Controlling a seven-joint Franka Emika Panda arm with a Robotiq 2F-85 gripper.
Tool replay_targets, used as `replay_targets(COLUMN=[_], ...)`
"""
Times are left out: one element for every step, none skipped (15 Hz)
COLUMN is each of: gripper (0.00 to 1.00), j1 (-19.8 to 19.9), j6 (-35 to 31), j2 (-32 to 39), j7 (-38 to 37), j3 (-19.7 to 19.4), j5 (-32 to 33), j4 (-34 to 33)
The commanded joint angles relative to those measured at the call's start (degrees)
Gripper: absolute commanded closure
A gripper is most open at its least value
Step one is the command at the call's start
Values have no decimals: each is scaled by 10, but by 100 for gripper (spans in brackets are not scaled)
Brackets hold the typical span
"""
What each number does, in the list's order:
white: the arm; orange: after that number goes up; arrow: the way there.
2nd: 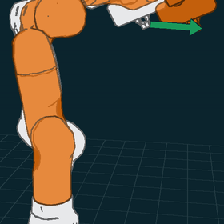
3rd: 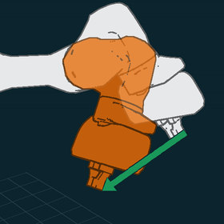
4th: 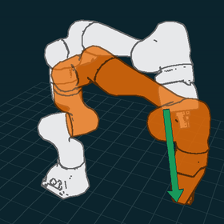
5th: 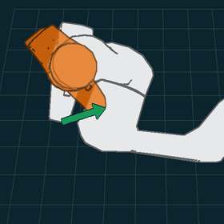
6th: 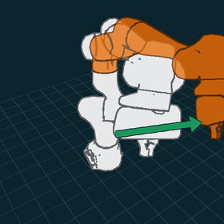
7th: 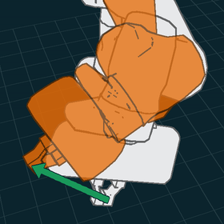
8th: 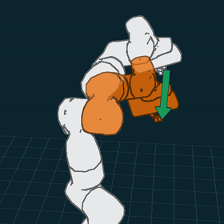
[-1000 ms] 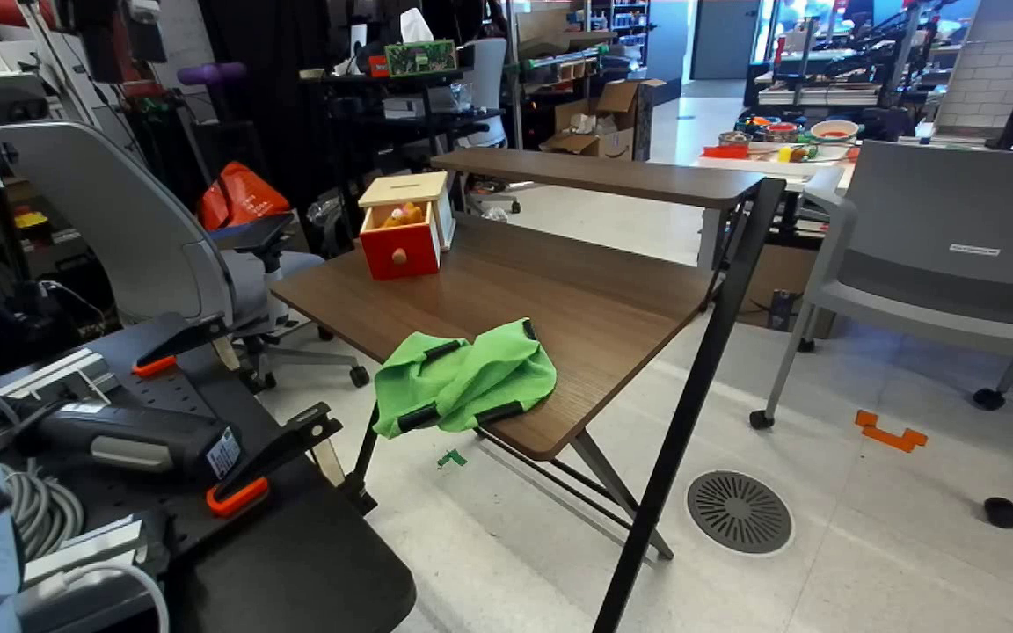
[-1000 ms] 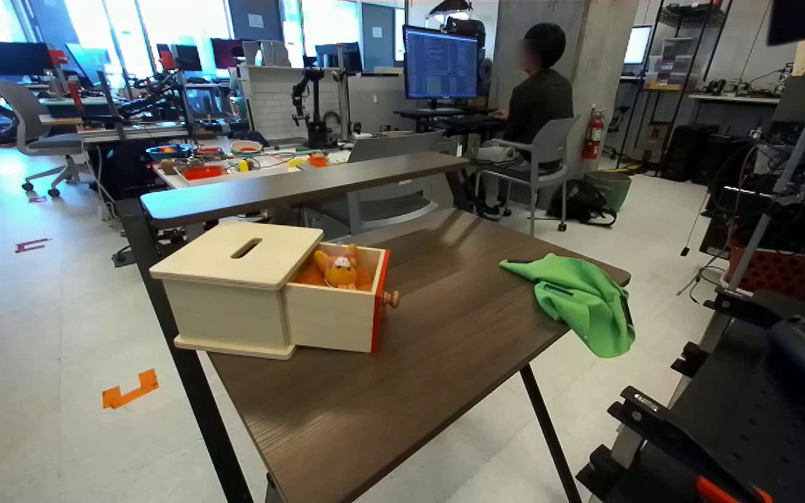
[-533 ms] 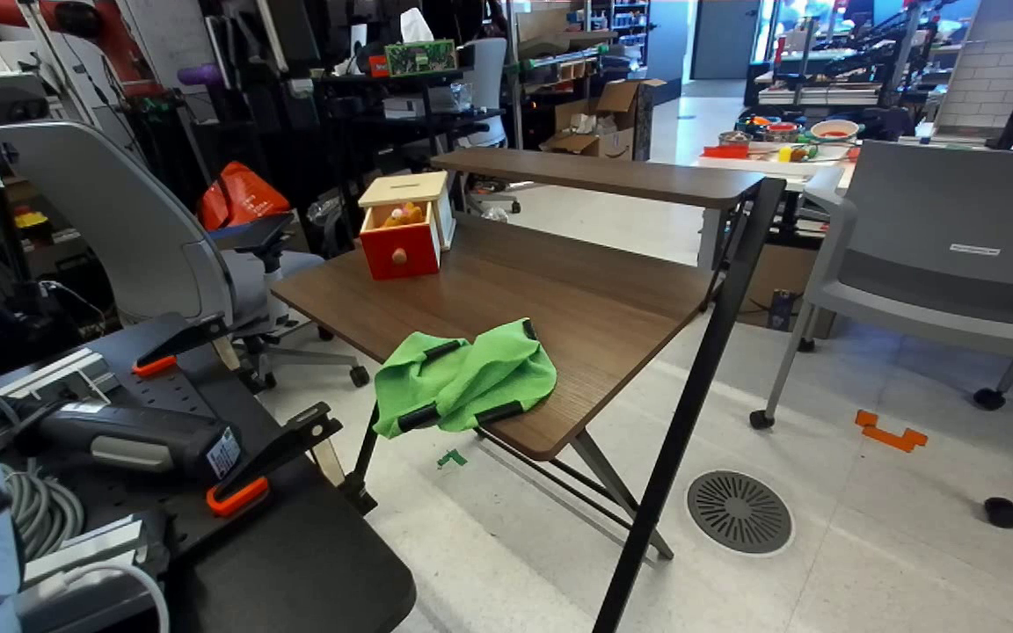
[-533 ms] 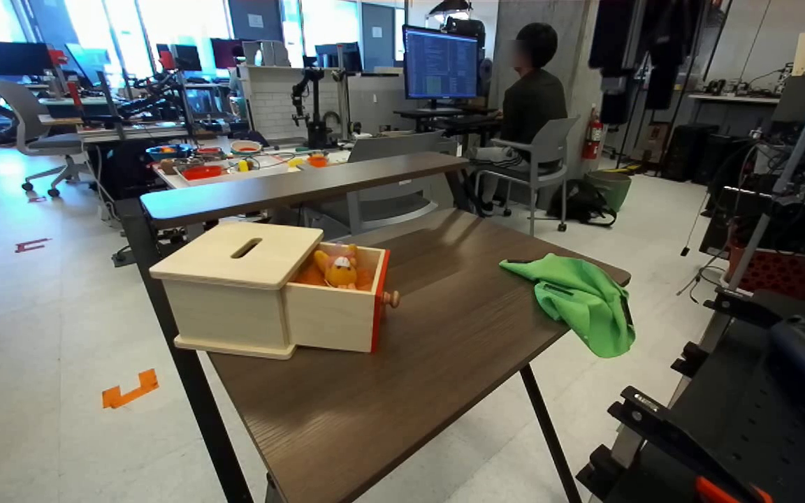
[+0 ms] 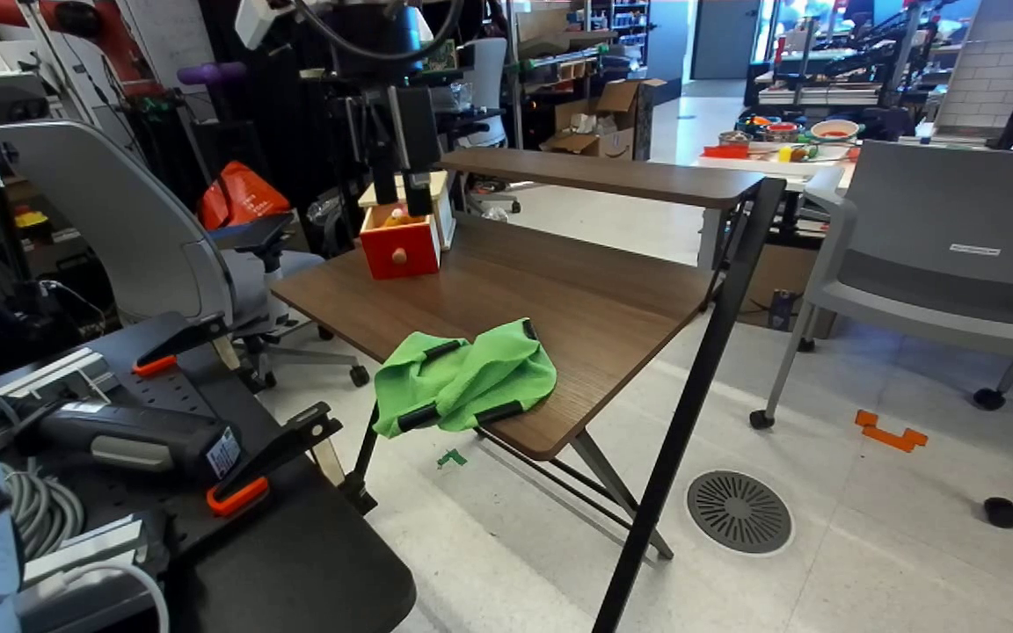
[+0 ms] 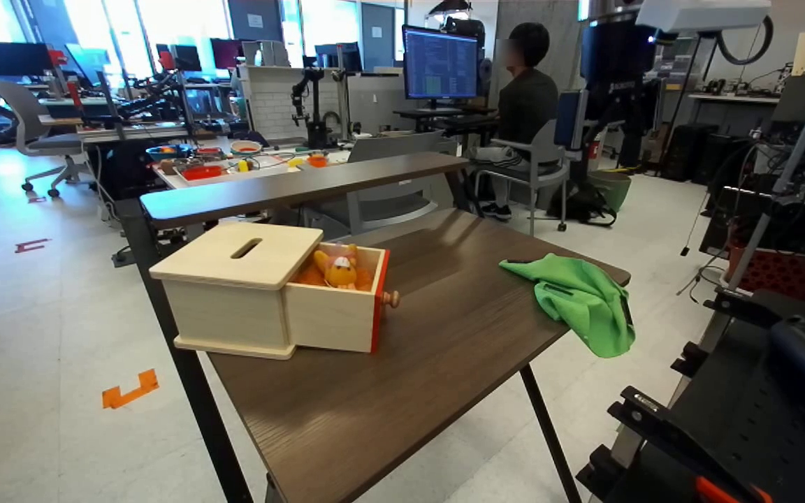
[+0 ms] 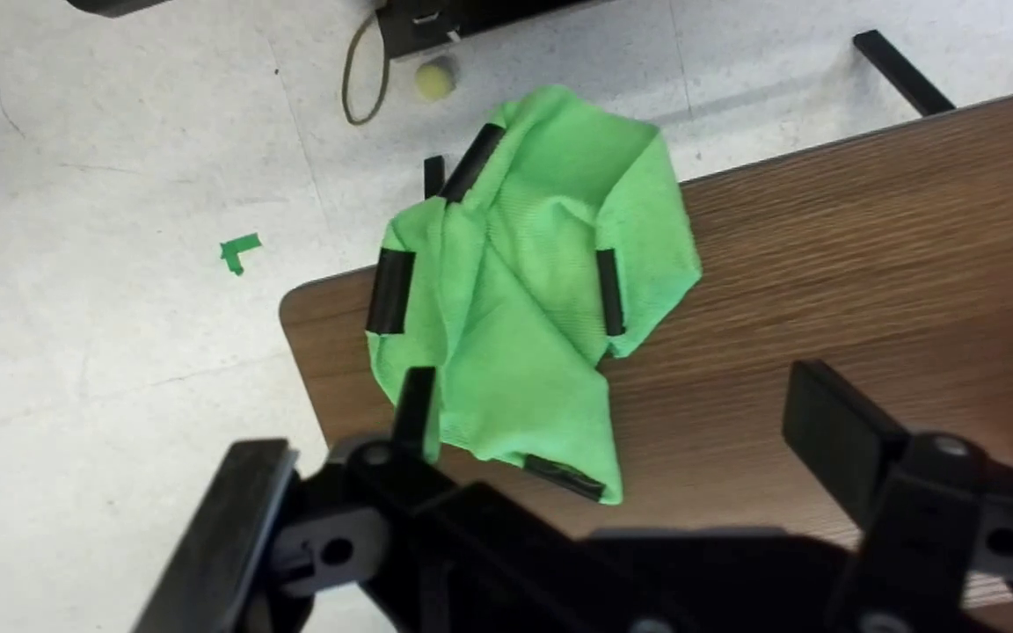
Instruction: Move the green towel to the left
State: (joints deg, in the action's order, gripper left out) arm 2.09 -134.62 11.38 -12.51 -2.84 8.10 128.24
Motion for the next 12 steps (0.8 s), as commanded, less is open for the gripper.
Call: replay_targets(gripper=[0,0,0,0,0,0,0,0,0,0,0,0], j1=[14,16,19,20,24,28,31,32,35,39,42,44], j6=[-2,-3,-6,-6,-5,-3,-3,-5,-5,-2,0,-1], j2=[57,69,87,101,117,135,152,165,179,189,201,211], j7=[-14,-17,-18,-22,-22,-23,-27,-33,-36,-39,-41,-47], j3=[-33,-41,-48,-53,-57,-61,-66,-71,-75,-79,-84,-89], j5=[2,2,-1,-1,-8,-15,-18,-18,-21,-24,-26,-25], j4=[-42,-48,-56,-63,-72,-80,-88,-92,-97,-102,-110,-114])
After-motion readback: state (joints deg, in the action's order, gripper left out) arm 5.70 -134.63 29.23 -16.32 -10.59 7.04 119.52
